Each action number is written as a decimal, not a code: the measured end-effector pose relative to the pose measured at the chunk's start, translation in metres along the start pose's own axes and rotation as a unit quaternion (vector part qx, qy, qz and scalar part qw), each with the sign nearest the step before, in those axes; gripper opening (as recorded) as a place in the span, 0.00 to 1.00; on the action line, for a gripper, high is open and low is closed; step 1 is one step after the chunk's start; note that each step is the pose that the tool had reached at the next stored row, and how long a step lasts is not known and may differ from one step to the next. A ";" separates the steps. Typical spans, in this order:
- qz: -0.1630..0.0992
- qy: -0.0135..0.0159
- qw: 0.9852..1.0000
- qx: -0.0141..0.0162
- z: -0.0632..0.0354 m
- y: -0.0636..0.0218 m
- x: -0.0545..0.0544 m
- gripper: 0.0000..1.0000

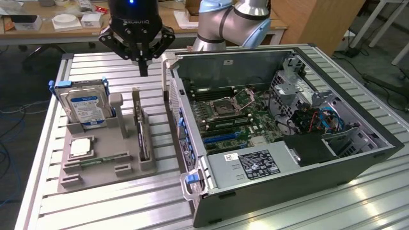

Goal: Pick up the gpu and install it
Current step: 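Reach for the gpu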

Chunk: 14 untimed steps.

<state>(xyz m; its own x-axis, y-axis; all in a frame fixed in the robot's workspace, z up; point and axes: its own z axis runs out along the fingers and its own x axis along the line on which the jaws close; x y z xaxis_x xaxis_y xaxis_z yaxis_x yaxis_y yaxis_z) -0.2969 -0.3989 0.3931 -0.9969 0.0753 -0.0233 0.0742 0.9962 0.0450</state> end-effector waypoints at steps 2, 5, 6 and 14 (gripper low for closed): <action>0.000 0.000 1.000 0.000 -0.0001 -0.0003 0.004 0.10; 0.000 0.000 1.000 0.000 -0.0003 -0.0007 0.010 0.10; 0.000 0.000 1.000 0.000 -0.0003 -0.0009 0.012 0.10; 0.000 0.000 1.000 0.000 -0.0008 -0.0021 0.028 0.10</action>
<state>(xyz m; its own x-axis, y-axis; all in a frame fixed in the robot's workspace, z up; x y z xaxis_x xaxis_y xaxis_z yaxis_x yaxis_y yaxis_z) -0.3253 -0.3989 0.3931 -0.9969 0.0753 -0.0232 0.0742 0.9962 0.0450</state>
